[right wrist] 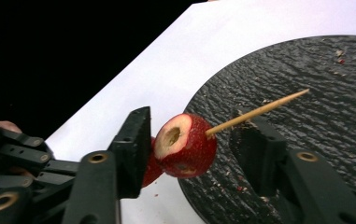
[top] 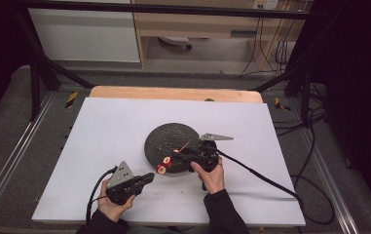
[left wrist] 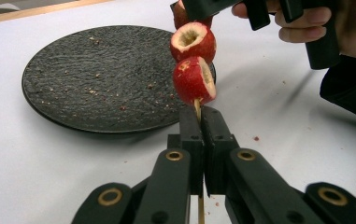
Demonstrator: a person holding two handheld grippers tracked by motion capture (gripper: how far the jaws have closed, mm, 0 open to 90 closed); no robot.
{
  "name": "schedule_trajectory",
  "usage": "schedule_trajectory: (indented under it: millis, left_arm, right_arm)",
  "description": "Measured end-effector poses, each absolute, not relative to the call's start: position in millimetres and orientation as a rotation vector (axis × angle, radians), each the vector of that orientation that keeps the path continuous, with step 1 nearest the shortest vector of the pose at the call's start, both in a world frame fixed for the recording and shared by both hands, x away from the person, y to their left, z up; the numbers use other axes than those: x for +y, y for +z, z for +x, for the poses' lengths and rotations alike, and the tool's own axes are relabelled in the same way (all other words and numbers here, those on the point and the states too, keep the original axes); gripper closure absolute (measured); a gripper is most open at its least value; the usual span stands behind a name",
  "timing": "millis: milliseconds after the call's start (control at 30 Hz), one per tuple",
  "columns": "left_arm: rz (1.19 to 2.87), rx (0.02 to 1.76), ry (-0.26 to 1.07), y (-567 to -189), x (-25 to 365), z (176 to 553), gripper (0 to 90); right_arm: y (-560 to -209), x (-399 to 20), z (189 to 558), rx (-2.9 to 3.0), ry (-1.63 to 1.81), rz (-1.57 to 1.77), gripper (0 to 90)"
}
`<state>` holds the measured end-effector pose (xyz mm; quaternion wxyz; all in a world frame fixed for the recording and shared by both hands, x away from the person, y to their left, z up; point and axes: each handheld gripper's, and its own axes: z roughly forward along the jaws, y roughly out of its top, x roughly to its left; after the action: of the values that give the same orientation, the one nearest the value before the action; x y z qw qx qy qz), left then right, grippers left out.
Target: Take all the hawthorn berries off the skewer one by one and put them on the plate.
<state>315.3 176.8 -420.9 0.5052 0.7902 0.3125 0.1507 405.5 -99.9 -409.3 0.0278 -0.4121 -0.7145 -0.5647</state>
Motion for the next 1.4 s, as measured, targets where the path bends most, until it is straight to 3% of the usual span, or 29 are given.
schedule_trajectory:
  millis: [333, 1400]
  left_arm:
    - [1.899, 0.749, 0.367, -420.5, 176.5, 314.4, 88.1]
    - [1.859, 0.751, 0.381, -415.0, 187.5, 310.5, 88.1]
  right_arm:
    - [-404.9, -102.2, 406.6, -2.154, -1.733, -1.265, 61.3]
    - [-363.8, -142.6, 438.1, -2.179, -1.874, -1.454, 61.9]
